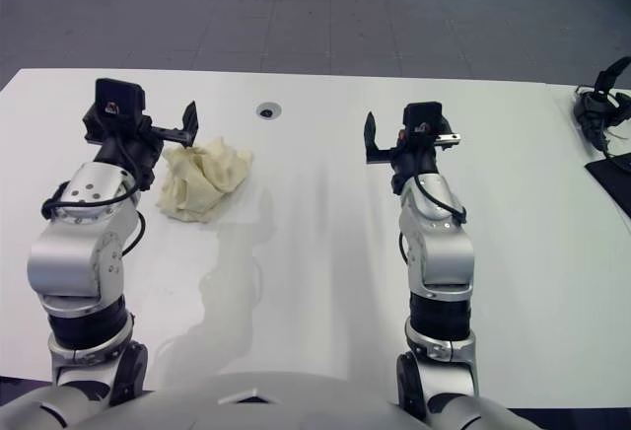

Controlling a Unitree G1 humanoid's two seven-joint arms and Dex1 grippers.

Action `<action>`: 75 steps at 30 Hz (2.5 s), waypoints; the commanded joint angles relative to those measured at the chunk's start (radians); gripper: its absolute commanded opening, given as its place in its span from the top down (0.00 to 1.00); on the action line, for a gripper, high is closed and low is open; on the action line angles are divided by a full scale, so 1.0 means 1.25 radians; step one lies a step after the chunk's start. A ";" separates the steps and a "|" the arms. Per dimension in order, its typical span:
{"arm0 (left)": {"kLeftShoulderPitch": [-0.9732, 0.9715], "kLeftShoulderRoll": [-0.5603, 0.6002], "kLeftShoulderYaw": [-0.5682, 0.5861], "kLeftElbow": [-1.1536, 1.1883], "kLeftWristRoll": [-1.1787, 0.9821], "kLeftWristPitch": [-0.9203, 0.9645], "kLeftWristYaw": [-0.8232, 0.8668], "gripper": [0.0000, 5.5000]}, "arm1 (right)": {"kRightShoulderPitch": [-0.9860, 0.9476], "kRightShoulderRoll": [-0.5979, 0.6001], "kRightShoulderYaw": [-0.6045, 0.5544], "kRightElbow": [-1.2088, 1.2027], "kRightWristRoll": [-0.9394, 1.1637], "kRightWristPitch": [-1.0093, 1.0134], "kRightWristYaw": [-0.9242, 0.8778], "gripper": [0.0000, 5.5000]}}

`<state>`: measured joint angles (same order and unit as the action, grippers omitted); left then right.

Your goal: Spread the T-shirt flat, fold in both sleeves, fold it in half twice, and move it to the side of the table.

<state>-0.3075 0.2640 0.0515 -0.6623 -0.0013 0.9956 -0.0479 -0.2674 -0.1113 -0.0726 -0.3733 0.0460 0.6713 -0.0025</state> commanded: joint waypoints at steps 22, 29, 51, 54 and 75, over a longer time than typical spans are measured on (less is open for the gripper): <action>0.205 0.245 -0.199 0.403 0.076 -0.352 -0.323 0.02 | 0.022 -0.143 0.032 -0.085 0.058 0.058 0.188 0.02; 0.274 0.189 -0.313 0.164 0.060 -0.250 -0.342 0.02 | 0.024 -0.317 0.089 -0.165 0.228 0.199 0.466 0.02; 0.190 0.166 -0.174 -0.028 0.018 -0.065 -0.310 0.02 | -0.012 -0.425 0.261 -0.178 0.354 0.303 0.596 0.42; 0.179 0.174 -0.153 -0.024 0.013 -0.060 -0.312 0.02 | 0.000 -0.410 0.266 -0.184 0.356 0.324 0.567 0.53; 0.078 0.366 -0.158 0.116 -0.115 -0.246 -0.618 0.02 | 0.066 -0.587 0.212 -0.308 0.433 0.315 0.670 1.00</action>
<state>-0.1613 0.6536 -0.1437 -0.5797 -0.1165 0.7468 -0.7209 -0.2066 -0.7656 0.2151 -0.7271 0.5685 1.0865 0.7765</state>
